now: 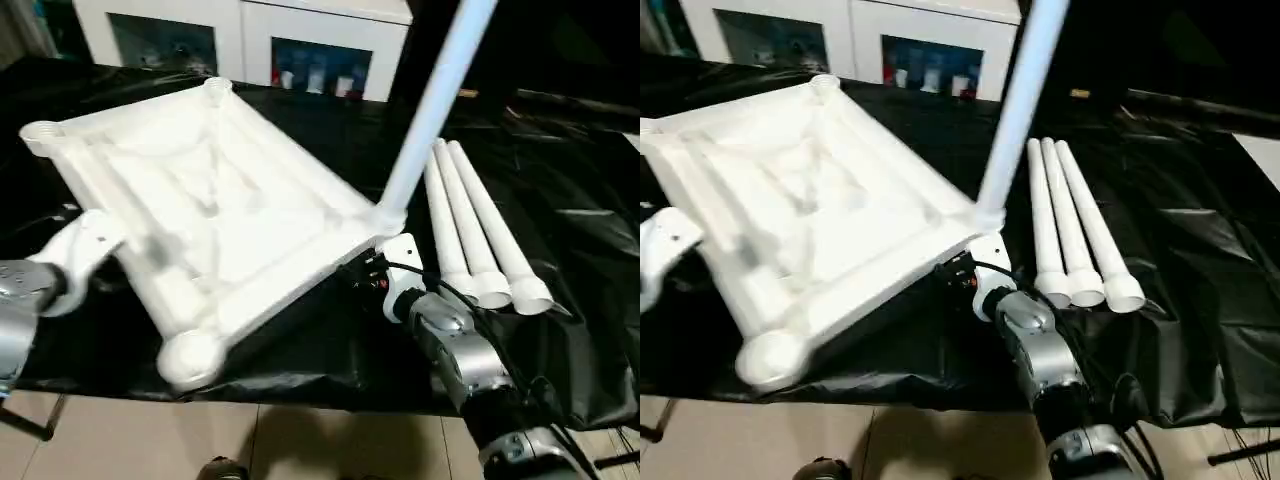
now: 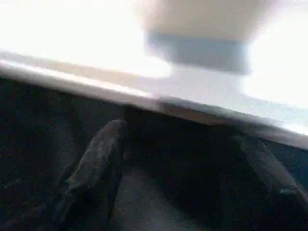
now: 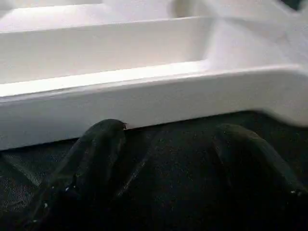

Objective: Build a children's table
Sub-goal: Rotate table base

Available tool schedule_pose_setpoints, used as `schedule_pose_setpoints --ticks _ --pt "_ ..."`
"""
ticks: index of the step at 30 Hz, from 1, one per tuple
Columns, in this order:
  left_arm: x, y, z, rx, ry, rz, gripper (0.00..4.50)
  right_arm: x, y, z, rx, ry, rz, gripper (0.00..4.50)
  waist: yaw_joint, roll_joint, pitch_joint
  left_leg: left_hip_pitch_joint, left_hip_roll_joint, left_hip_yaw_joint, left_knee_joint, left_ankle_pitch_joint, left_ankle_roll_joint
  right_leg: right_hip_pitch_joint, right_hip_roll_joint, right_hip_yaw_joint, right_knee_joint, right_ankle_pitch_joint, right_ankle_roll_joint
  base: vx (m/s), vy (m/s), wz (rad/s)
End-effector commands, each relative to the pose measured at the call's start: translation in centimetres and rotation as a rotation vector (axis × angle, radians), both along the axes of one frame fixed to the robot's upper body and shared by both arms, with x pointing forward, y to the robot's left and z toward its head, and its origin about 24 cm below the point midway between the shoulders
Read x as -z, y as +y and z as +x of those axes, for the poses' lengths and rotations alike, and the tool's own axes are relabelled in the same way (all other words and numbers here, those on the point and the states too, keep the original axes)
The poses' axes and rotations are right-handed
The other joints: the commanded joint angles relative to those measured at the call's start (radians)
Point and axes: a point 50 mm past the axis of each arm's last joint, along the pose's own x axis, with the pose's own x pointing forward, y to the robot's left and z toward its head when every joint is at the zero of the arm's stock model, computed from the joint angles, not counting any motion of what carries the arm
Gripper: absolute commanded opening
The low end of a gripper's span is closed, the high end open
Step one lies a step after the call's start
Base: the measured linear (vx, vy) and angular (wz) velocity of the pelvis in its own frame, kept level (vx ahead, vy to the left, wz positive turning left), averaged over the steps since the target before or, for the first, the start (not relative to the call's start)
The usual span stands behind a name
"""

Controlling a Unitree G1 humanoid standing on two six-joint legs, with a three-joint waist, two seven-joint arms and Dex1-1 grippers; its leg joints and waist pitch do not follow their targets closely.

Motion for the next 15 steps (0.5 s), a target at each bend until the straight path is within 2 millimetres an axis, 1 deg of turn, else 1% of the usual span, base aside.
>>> schedule_pose_setpoints --ticks 1,3,5,7,8,9,10,11,12,13,14,15 --pt "-0.5 -3.0 -0.4 0.165 0.025 -0.092 3.56 -0.4 0.7 0.1 -0.052 -0.024 0.011 3.54 -0.001 0.031 -0.062 0.031 0.027 -0.014 -0.065 -0.143 -0.023 0.04 -0.07 0.046 -0.054 0.05 -0.21 0.0 0.0 0.0" --pt "-0.5 -4.0 -0.8 0.221 0.05 -0.13 3.58 -0.4 1.0 0.1 -0.07 -0.025 0.017 3.54 -0.002 0.027 -0.063 0.028 0.025 -0.013 -0.063 -0.118 -0.019 0.043 -0.067 0.046 -0.051 0.075 -0.208 0.0 0.0 0.0" --pt "-0.2 -5.2 -1.2 0.275 0.082 -0.167 3.73 -0.3 1.4 -0.1 -0.092 -0.025 0.021 3.54 -0.006 0.021 -0.065 0.026 0.023 -0.012 -0.061 -0.099 -0.01 0.046 -0.065 0.046 -0.049 0.095 -0.206 0.0 0.0 0.0" --pt "0.3 -6.2 -1.4 0.299 0.102 -0.205 3.92 -0.3 1.7 -0.2 -0.116 -0.026 0.03 3.54 -0.007 0.024 -0.065 0.026 0.023 -0.011 -0.06 -0.089 -0.005 0.045 -0.066 0.046 -0.048 0.099 -0.207 0.0 0.0 0.0" --pt "0.5 -6.5 -1.5 0.305 0.107 -0.212 3.98 -0.3 1.8 -0.2 -0.122 -0.026 0.032 3.54 -0.007 0.022 -0.066 0.026 0.024 -0.011 -0.059 -0.089 -0.003 0.046 -0.065 0.046 -0.049 0.097 -0.207 0.0 0.0 0.0" --pt "0.7 -6.8 -1.5 0.312 0.111 -0.222 3.98 -0.3 1.9 -0.2 -0.131 -0.027 0.035 3.54 -0.006 0.023 -0.066 0.025 0.023 -0.01 -0.058 -0.089 -0.002 0.046 -0.065 0.047 -0.049 0.093 -0.206 0.0 0.0 0.0" --pt "1.8 -8.0 -1.5 0.331 0.133 -0.266 4.06 -0.4 2.3 -0.4 -0.168 -0.034 0.045 3.54 -0.006 0.022 -0.069 0.026 0.023 -0.01 -0.058 -0.092 -0.001 0.047 -0.065 0.047 -0.05 0.089 -0.203 0.0 0.0 0.0" --pt "2.1 -8.4 -1.5 0.336 0.139 -0.28 4.21 -0.5 2.4 -0.5 -0.179 -0.036 0.048 3.54 -0.01 0.02 -0.069 0.025 0.025 -0.009 -0.058 -0.095 0.0 0.048 -0.065 0.047 -0.05 0.088 -0.206 0.0 0.0 0.0" --pt "2.9 -9.5 -1.5 0.353 0.155 -0.315 4.3 -0.5 2.7 -0.6 -0.207 -0.044 0.054 3.54 -0.006 0.023 -0.069 0.028 0.026 -0.009 -0.057 -0.101 0.0 0.046 -0.066 0.048 -0.052 0.079 -0.204 0.0 0.0 0.0" --pt "3.1 -9.8 -1.5 0.358 0.158 -0.321 4.34 -0.5 2.7 -0.6 -0.213 -0.046 0.055 3.54 -0.005 0.027 -0.07 0.03 0.027 -0.009 -0.057 -0.105 -0.001 0.044 -0.067 0.048 -0.052 0.076 -0.205 0.0 0.0 0.0" --pt "4.0 -11.2 -1.5 0.39 0.181 -0.361 4.38 -0.7 2.8 -0.7 -0.224 -0.059 0.055 3.54 -0.005 0.027 -0.073 0.026 0.026 -0.011 -0.057 -0.111 -0.006 0.048 -0.068 0.047 -0.052 0.066 -0.205 0.0 0.0 0.0" --pt "4.2 -11.7 -1.5 0.4 0.189 -0.375 4.38 -0.8 2.8 -0.7 -0.225 -0.063 0.056 3.54 -0.006 0.024 -0.072 0.025 0.027 -0.012 -0.058 -0.122 -0.01 0.048 -0.067 0.046 -0.054 0.051 -0.2 0.0 0.0 0.0"
